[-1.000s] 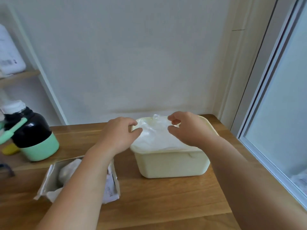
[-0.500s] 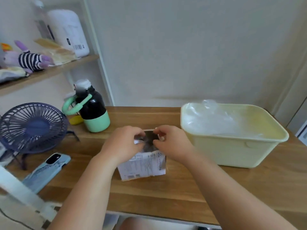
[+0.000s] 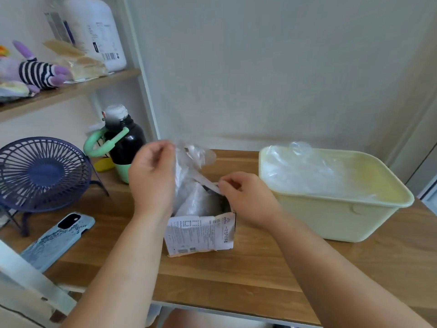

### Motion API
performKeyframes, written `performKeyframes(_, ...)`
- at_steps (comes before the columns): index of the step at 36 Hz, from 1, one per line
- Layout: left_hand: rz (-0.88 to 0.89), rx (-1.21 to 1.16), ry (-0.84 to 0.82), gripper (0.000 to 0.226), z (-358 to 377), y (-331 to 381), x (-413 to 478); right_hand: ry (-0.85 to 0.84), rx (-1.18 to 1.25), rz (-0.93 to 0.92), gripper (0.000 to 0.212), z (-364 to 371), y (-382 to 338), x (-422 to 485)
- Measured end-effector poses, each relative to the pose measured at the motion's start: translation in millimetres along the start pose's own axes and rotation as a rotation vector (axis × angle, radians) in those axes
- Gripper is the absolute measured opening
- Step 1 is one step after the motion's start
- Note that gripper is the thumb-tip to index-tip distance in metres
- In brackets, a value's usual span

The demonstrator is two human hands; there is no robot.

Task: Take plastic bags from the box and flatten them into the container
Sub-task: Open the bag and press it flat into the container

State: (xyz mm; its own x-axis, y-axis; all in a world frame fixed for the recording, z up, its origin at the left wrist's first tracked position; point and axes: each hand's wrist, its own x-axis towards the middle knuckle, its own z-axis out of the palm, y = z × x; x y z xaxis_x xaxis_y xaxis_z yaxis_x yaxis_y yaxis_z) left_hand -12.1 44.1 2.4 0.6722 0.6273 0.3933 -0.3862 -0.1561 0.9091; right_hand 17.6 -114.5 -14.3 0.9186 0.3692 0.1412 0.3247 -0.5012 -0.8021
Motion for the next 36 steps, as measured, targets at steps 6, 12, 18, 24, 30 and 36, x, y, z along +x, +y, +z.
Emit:
performKeyframes(6, -0.28, -0.627, -0.123, 0.01, 2.4, 19.1, 18.0, 0.088, 0.226, 0.014, 0.033, -12.0, -10.9, -1.1)
performKeyframes(12, -0.49, -0.841, -0.36, 0.04, 26.1, 15.5, 11.4, -0.107, 0.617, 0.166, 0.095, -33.6, -15.2, -6.3)
performKeyframes(18, -0.569, -0.955, -0.536, 0.015, 60.0, 15.6, -2.7, 0.099, 0.807, 0.123, 0.012, -68.1, -9.5, -20.4)
performKeyframes(24, -0.722, -1.004, -0.687, 0.066, 77.1, 18.4, -11.0, 0.324, 0.879, 0.146, 0.018, -106.7, 4.8, -20.8)
performKeyframes(30, -0.699, -0.43, -0.734, 0.069, 96.0, 36.6, -14.3, 0.417, 0.851, 0.127, 0.021, -135.5, 13.9, -26.1)
performKeyframes(36, -0.567, -0.276, -0.613, 0.017, 123.1, 42.4, -21.7, 0.538, 0.712, 0.176, 0.012, -154.5, 21.8, -27.6)
